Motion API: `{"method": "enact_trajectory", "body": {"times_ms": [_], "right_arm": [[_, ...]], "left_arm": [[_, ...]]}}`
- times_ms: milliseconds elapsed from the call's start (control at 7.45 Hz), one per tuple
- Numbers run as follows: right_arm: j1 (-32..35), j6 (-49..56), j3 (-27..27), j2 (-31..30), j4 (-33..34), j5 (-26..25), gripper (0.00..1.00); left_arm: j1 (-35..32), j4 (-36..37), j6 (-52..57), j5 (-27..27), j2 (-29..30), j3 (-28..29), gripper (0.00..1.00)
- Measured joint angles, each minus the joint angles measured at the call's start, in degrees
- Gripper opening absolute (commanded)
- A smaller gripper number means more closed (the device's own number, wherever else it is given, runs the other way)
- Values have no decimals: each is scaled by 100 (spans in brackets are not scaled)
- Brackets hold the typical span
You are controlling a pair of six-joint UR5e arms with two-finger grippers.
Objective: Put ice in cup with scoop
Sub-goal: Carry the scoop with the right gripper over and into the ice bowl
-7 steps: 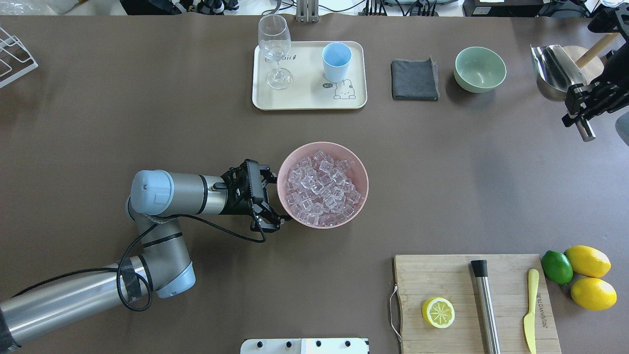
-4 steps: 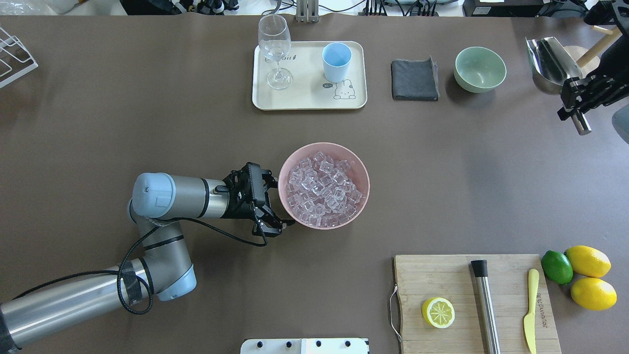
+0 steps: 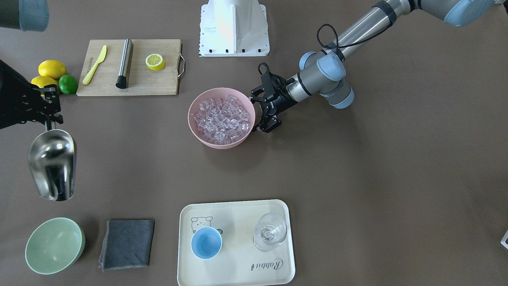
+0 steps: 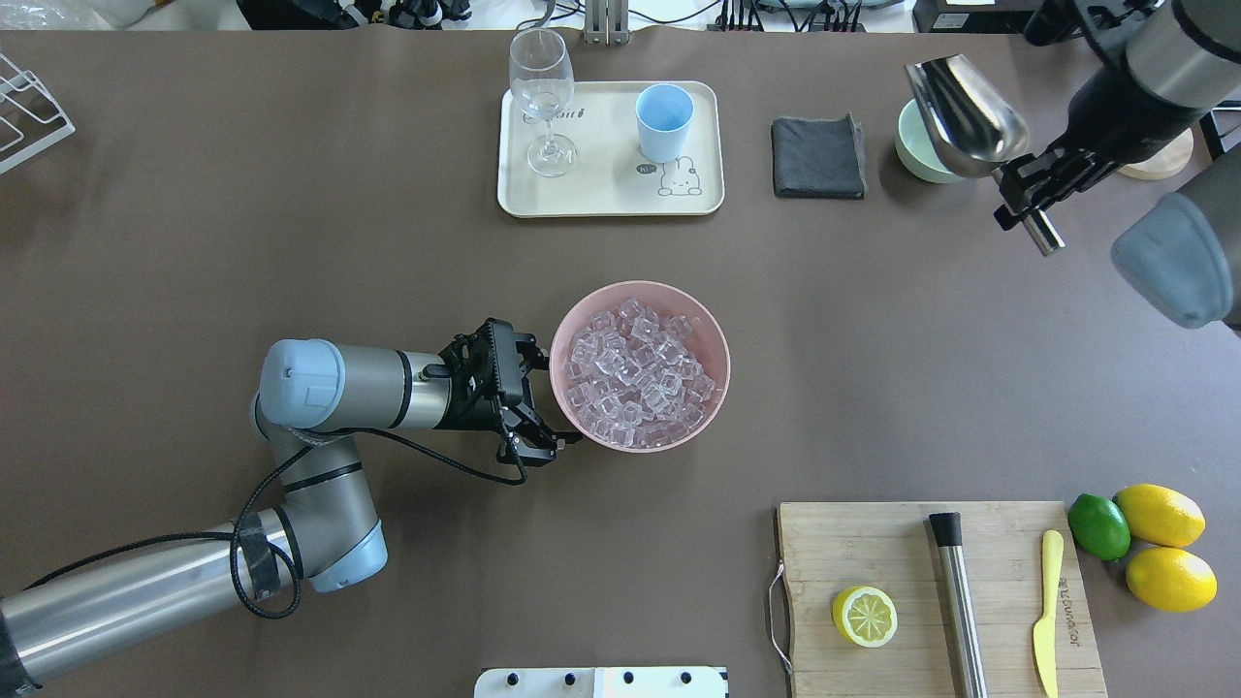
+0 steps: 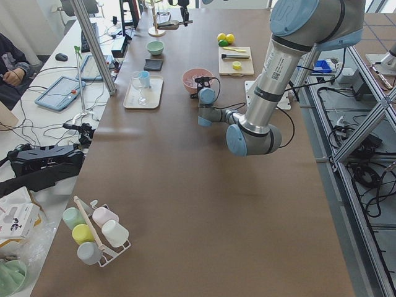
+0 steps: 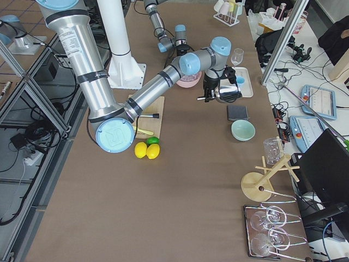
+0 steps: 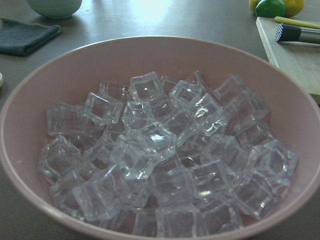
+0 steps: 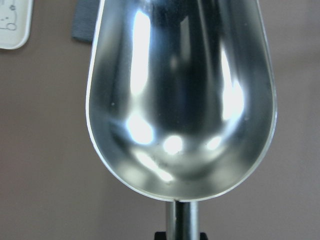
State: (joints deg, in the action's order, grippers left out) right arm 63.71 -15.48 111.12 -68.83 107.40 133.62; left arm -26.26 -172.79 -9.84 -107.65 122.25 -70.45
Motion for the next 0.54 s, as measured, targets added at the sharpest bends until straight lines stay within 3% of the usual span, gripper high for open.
{"method": "enact_trajectory", "body": {"times_ms": [537], "right_arm": [[-736, 2133, 248, 56, -94, -483, 0]], "left_arm": [[-2, -1, 0, 7, 0, -5, 97]]}}
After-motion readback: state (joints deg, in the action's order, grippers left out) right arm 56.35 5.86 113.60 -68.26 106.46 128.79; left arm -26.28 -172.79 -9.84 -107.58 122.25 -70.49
